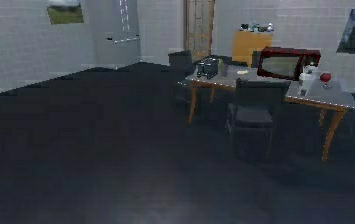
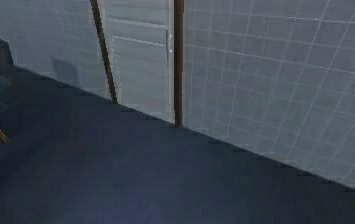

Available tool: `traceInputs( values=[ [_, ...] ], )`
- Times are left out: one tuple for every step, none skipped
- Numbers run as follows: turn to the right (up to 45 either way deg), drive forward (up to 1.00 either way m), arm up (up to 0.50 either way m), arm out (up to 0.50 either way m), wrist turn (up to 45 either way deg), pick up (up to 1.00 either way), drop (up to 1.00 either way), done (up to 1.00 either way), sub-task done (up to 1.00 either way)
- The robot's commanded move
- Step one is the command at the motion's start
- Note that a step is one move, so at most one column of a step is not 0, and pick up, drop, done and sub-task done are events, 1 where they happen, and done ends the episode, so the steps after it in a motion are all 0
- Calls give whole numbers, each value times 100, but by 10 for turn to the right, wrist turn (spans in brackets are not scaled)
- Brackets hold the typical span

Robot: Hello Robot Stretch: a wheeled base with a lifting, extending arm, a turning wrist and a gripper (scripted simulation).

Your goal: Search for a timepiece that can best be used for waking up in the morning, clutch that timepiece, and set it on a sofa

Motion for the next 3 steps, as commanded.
traceInputs(
  values=[
    [-120,0,0,0,0,0,0,0,0],
    [0,100,0,0,0,0,0,0,0],
    [0,100,0,0,0,0,0,0,0]
  ],
)
